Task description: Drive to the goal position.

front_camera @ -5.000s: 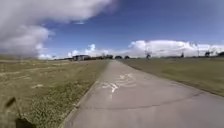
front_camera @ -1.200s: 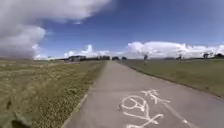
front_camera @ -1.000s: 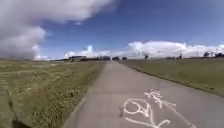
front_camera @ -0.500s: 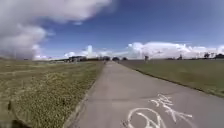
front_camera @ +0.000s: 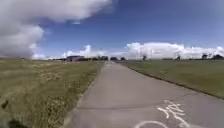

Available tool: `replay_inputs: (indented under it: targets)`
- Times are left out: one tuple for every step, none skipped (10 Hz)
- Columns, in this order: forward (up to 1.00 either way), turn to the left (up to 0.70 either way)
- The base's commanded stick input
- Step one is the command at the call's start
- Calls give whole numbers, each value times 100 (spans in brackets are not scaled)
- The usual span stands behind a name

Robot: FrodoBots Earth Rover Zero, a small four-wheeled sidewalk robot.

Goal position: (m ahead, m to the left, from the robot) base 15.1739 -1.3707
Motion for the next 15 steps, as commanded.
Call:
replay_inputs:
  targets:
    - [70, 0]
    - [70, 0]
    - [70, 0]
    - [70, 0]
    - [70, 0]
    - [70, 0]
    - [70, 0]
    - [70, 0]
    - [70, 0]
    - [70, 0]
    - [70, 0]
    - [70, 0]
    - [70, 0]
    - [70, 0]
    - [70, 0]
